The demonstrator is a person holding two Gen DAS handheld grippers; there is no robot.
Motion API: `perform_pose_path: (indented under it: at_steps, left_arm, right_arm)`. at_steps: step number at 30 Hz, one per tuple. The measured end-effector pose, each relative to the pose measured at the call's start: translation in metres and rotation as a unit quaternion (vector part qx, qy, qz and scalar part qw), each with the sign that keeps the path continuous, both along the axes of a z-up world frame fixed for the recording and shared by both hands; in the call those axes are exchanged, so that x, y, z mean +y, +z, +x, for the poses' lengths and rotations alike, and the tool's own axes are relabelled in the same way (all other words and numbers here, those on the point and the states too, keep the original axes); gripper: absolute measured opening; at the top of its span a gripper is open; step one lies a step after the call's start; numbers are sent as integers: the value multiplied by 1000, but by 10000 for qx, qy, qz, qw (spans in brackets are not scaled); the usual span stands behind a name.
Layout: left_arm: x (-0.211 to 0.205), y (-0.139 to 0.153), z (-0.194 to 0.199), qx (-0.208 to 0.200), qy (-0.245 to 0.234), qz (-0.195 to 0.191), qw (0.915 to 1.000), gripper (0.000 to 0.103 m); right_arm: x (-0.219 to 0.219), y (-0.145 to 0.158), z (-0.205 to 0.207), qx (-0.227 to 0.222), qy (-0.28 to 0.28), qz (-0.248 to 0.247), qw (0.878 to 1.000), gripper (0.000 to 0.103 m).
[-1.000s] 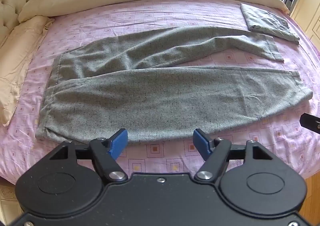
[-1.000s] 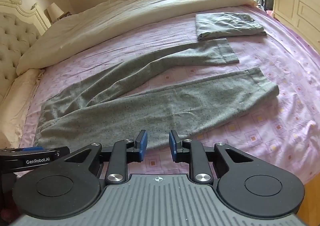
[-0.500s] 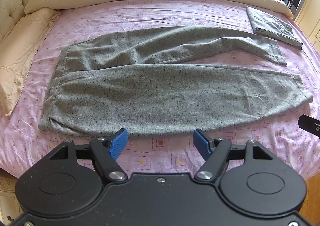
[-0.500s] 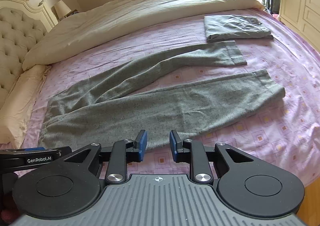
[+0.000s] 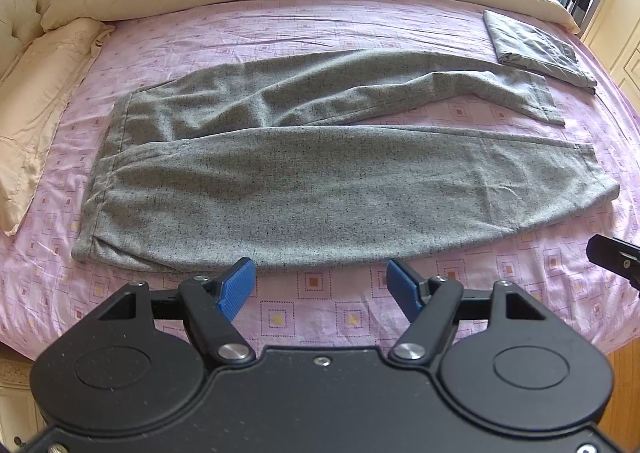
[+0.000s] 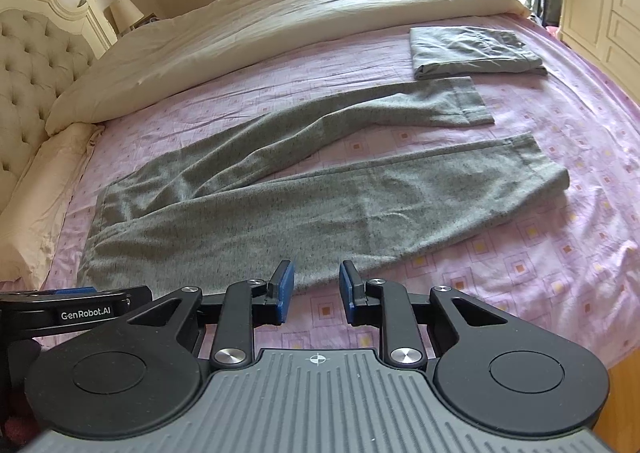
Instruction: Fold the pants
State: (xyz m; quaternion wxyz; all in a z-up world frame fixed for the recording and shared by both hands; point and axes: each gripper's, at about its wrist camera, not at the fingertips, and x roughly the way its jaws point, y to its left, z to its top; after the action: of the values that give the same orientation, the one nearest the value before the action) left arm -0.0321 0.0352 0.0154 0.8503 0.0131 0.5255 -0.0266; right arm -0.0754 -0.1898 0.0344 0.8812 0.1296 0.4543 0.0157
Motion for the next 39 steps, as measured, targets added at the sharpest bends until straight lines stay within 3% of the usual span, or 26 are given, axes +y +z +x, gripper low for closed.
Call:
perform_pose_path:
  at_steps: [10,21,31,39]
  left_arm:
    - [-6,-1,6,22,15,60,10000,74]
    - [-42,-6,23,181,107,150,9997,74]
    - [-79,-15,40,370,198,204,9989,74]
    - [-108,-31,58,657,245,196,9973,74]
  right_arm:
    - [-6,-2,8,-22,53,71,10000,25]
    - [-38,-11,28,76,155,185,9997,25]
    - [-78,-26,53,299,240,310,9988,25]
    - [-140,-54,70,632,-155,473,9968,25]
